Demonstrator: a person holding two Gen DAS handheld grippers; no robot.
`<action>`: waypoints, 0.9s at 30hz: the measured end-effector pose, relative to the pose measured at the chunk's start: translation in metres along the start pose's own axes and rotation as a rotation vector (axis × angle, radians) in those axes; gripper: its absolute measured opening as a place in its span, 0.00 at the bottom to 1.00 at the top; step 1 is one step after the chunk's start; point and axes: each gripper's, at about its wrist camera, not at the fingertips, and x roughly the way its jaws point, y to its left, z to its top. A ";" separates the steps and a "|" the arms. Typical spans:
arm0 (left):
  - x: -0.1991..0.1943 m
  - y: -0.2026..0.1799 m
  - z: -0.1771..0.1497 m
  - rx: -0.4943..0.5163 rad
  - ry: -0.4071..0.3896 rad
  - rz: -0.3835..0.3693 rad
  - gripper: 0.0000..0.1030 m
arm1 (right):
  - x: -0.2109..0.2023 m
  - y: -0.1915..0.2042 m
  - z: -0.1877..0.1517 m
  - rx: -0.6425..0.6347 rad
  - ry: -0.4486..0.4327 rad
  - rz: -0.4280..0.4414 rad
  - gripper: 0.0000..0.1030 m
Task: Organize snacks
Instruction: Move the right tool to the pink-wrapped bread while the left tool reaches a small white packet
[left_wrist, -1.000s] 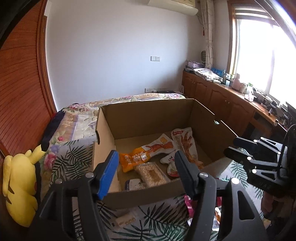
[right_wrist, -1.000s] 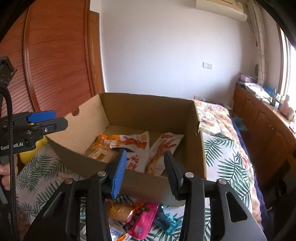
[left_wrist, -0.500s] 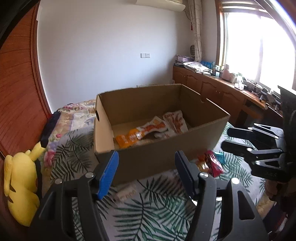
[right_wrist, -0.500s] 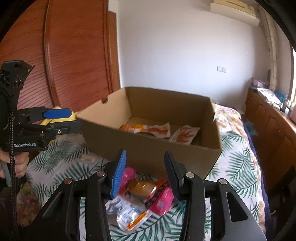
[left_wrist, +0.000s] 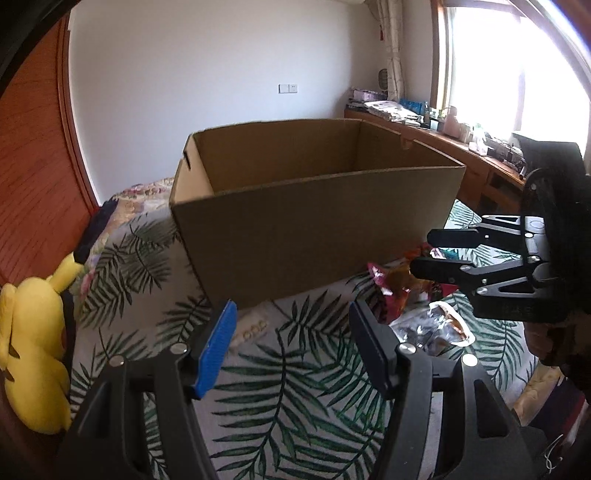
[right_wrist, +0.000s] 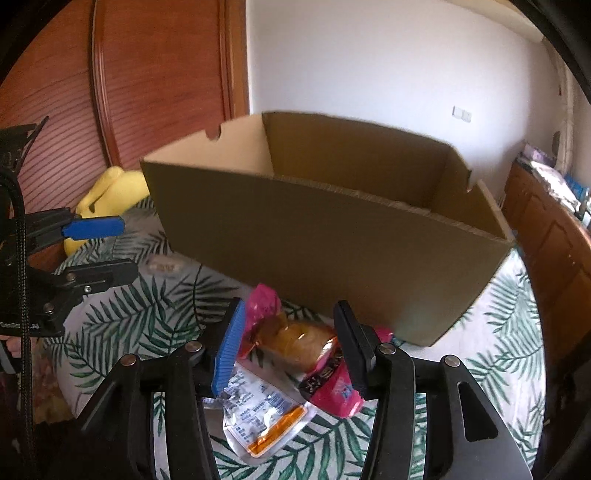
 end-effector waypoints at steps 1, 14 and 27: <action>0.001 0.002 -0.002 -0.003 0.002 0.001 0.62 | 0.005 0.001 0.000 -0.007 0.011 -0.001 0.49; 0.020 0.026 -0.011 0.004 0.037 0.005 0.62 | 0.034 0.004 -0.001 -0.063 0.124 0.007 0.52; 0.051 0.036 -0.008 0.077 0.093 -0.009 0.62 | 0.033 0.009 -0.008 -0.105 0.149 0.022 0.61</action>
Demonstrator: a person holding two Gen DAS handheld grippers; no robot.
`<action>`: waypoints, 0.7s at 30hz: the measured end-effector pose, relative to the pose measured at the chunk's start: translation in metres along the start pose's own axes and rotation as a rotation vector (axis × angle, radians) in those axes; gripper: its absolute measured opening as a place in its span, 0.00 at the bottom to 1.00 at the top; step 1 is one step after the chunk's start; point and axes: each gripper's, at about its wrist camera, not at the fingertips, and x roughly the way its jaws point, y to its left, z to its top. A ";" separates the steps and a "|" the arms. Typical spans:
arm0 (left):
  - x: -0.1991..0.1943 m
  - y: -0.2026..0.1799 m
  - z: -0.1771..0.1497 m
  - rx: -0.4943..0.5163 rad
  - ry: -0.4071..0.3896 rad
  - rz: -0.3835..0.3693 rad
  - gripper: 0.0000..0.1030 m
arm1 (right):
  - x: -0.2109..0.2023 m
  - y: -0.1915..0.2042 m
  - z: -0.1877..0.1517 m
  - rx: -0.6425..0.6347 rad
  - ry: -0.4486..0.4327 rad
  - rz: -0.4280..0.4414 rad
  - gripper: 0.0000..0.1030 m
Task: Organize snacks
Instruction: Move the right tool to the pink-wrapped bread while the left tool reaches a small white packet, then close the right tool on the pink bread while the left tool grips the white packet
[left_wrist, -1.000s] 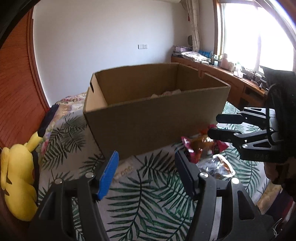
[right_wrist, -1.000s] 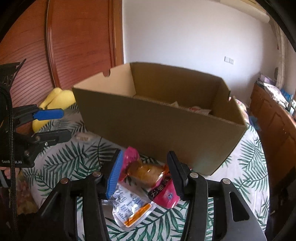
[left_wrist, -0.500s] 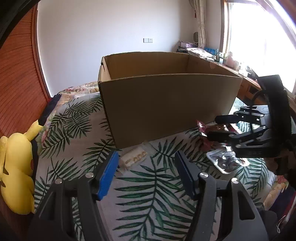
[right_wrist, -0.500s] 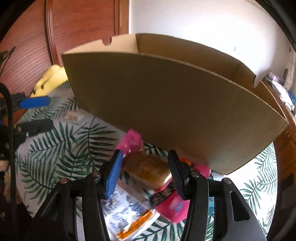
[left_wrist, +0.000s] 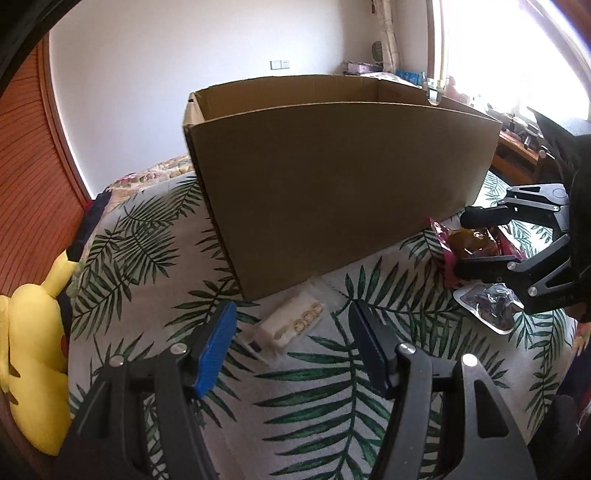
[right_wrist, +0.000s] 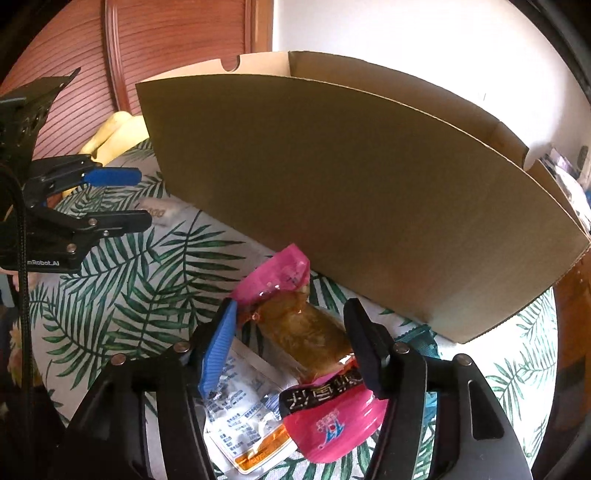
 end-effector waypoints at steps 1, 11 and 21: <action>0.001 -0.001 0.001 0.005 0.007 -0.001 0.62 | 0.000 0.001 -0.001 -0.004 0.002 -0.004 0.62; 0.016 -0.008 0.007 0.011 0.048 -0.016 0.51 | 0.008 0.012 -0.009 -0.050 0.018 -0.026 0.62; 0.019 -0.014 0.005 0.037 0.107 -0.036 0.45 | 0.005 0.008 -0.013 -0.046 0.015 -0.026 0.51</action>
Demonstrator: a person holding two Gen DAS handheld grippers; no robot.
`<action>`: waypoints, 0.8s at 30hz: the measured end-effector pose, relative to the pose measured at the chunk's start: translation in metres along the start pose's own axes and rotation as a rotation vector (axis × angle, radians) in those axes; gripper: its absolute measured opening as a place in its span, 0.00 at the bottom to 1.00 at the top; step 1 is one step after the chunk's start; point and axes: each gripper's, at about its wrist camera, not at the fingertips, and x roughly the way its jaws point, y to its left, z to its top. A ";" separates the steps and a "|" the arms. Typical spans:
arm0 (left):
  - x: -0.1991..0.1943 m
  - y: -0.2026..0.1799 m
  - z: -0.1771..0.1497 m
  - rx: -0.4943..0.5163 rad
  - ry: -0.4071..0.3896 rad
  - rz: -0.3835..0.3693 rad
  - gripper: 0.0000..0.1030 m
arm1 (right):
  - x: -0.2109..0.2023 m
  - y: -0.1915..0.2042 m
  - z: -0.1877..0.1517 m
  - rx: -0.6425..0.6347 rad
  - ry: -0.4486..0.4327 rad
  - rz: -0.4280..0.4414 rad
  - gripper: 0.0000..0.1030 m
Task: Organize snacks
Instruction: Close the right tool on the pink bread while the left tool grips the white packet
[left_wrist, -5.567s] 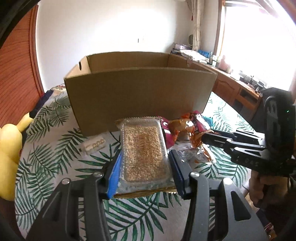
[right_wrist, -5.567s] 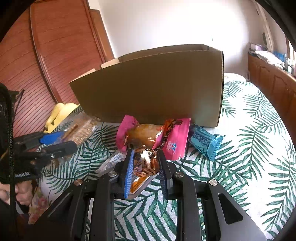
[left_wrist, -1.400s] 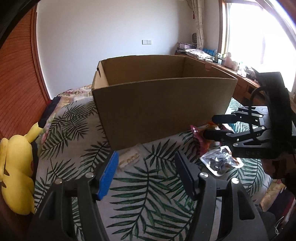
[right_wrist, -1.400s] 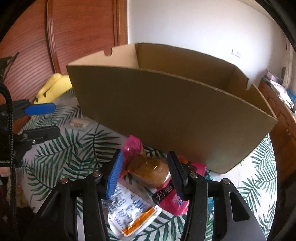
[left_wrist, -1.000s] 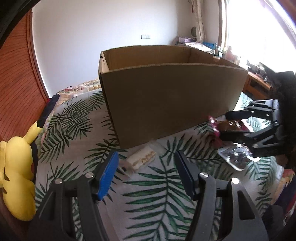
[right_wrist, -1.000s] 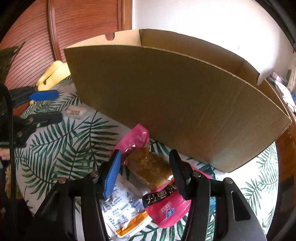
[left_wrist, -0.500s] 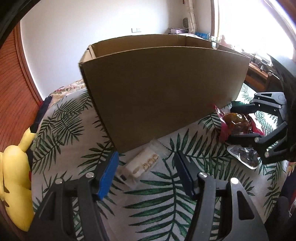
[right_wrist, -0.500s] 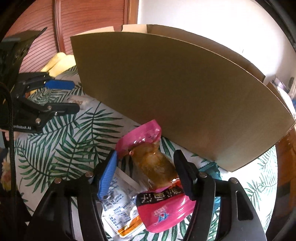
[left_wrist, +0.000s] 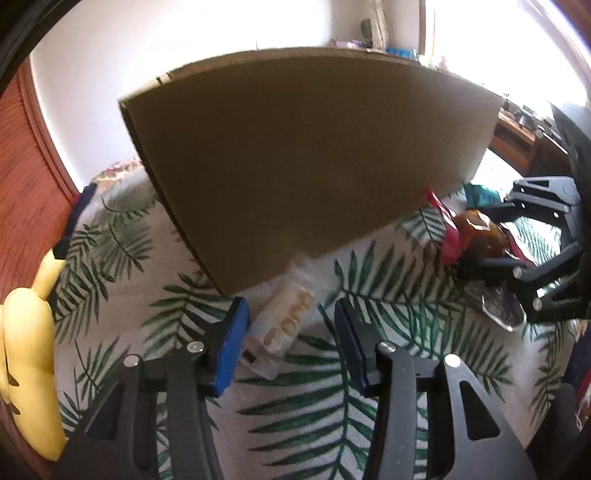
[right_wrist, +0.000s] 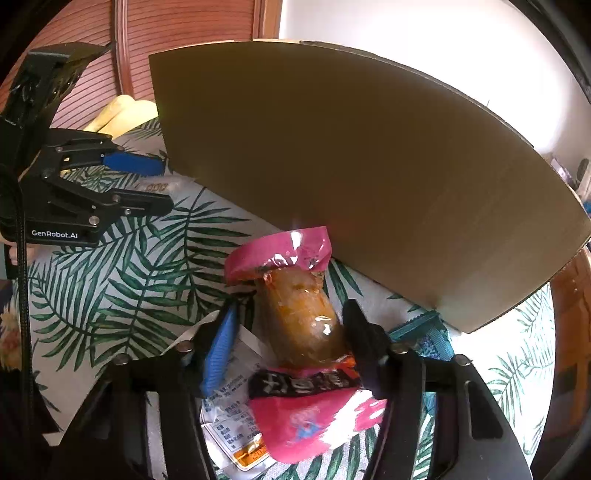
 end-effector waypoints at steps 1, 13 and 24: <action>-0.001 0.000 -0.002 0.004 0.007 -0.006 0.44 | -0.001 0.001 -0.001 -0.001 0.000 0.000 0.51; -0.002 -0.011 -0.004 0.001 0.005 -0.035 0.21 | -0.008 -0.004 -0.013 0.033 -0.038 0.004 0.48; -0.004 -0.007 -0.011 -0.049 -0.030 -0.026 0.19 | -0.009 -0.010 -0.012 0.043 -0.038 0.006 0.47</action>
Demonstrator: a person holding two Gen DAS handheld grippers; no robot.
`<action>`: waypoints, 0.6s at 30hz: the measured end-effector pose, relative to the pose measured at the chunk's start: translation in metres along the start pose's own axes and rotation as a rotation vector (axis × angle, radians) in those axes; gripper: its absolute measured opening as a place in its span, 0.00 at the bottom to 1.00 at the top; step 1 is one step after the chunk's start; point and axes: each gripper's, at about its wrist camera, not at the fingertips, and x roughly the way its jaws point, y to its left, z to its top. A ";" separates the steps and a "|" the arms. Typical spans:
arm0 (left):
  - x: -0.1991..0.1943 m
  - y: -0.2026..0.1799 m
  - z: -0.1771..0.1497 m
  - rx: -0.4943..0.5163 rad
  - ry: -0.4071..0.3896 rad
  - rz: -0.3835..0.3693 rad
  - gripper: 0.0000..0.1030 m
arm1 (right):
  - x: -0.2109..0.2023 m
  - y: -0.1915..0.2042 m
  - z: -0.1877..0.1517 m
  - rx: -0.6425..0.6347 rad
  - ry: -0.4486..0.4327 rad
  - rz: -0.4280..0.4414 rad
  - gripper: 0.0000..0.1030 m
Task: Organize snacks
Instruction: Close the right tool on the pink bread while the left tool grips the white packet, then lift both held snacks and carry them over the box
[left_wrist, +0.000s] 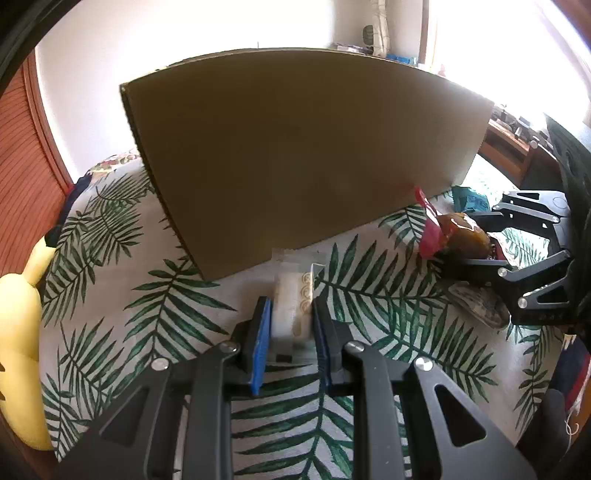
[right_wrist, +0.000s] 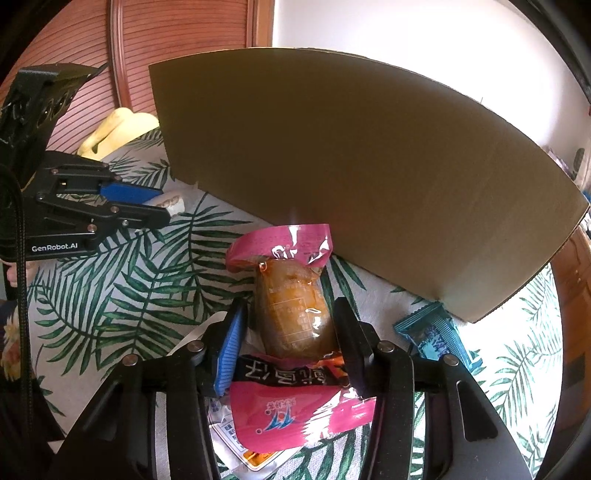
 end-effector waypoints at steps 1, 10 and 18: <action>-0.001 0.000 0.000 -0.001 0.000 0.002 0.19 | 0.000 0.001 0.000 -0.002 -0.001 -0.004 0.46; -0.027 0.003 -0.004 -0.015 -0.076 0.000 0.19 | -0.003 0.005 0.002 -0.002 -0.019 -0.035 0.39; -0.052 -0.008 0.004 -0.004 -0.129 -0.020 0.19 | -0.015 0.010 0.002 -0.003 -0.069 -0.069 0.39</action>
